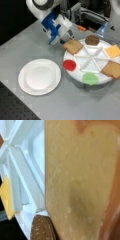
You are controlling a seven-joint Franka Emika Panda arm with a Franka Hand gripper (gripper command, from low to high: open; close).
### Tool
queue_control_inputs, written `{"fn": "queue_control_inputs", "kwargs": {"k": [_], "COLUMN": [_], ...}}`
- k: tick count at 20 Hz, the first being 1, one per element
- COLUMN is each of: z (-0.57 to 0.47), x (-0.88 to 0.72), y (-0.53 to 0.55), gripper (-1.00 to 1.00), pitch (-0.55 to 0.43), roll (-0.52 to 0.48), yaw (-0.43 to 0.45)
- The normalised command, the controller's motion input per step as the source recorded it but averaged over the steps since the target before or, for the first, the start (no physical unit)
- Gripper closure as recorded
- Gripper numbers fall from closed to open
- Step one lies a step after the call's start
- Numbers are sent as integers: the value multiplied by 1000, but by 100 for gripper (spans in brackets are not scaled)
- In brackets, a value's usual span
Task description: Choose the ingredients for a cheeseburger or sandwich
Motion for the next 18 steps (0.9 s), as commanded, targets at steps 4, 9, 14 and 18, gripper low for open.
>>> {"fn": "queue_control_inputs", "kwargs": {"k": [4,9,14,18], "z": [-172,-159,-114,-98], "x": [138,129,87,85], "y": [-99,-67,-40,-21], "gripper": [-100,-100,-100,-100], "pitch": [-93,-98,-86,-92], "roll": [345,325,271,232], "yaw": [27,18,-9,-22]}}
